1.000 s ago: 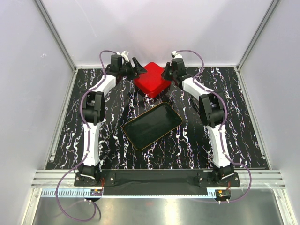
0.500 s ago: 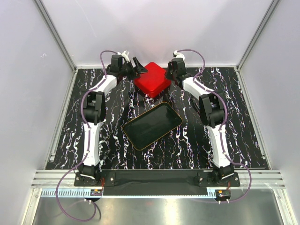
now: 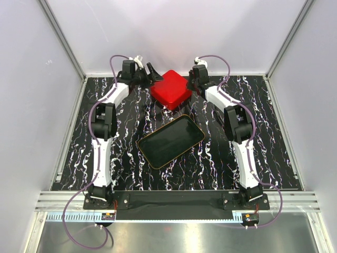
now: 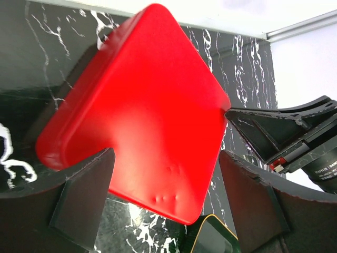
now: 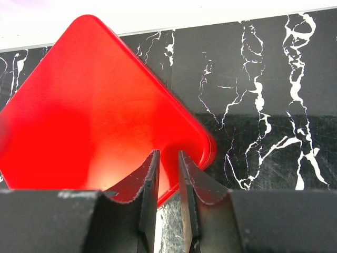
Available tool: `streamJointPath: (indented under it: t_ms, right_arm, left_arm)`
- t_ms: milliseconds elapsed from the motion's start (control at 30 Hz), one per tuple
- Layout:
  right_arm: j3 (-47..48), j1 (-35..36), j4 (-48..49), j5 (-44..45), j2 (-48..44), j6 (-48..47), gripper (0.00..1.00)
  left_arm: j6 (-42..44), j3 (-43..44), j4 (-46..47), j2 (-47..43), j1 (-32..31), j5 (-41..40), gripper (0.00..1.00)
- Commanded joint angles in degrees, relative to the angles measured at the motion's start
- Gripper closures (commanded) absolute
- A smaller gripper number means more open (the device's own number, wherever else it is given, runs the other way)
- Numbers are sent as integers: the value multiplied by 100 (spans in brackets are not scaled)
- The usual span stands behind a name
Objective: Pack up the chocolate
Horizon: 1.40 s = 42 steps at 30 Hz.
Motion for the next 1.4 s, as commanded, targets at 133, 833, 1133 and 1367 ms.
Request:
streamJointPath:
  t_ms: [133,833,1133,1367]
  right_arm:
    - [341,-34,-237,-127,180,-95,73]
    - [78,-394,975,-1911,383,1565,100]
    - [708,-421,1617,-2623,786,2374,100]
    - [1229,-421,2740,-3195,1182,2955,100]
  left_arm:
    - [113,289,395,-208,53,39,18]
    - [395,747,-52,732,-79,-277,71]
    - [447,633,-26,697,-96,-241,69]
    - [386,510,27,741,-105,-189,69]
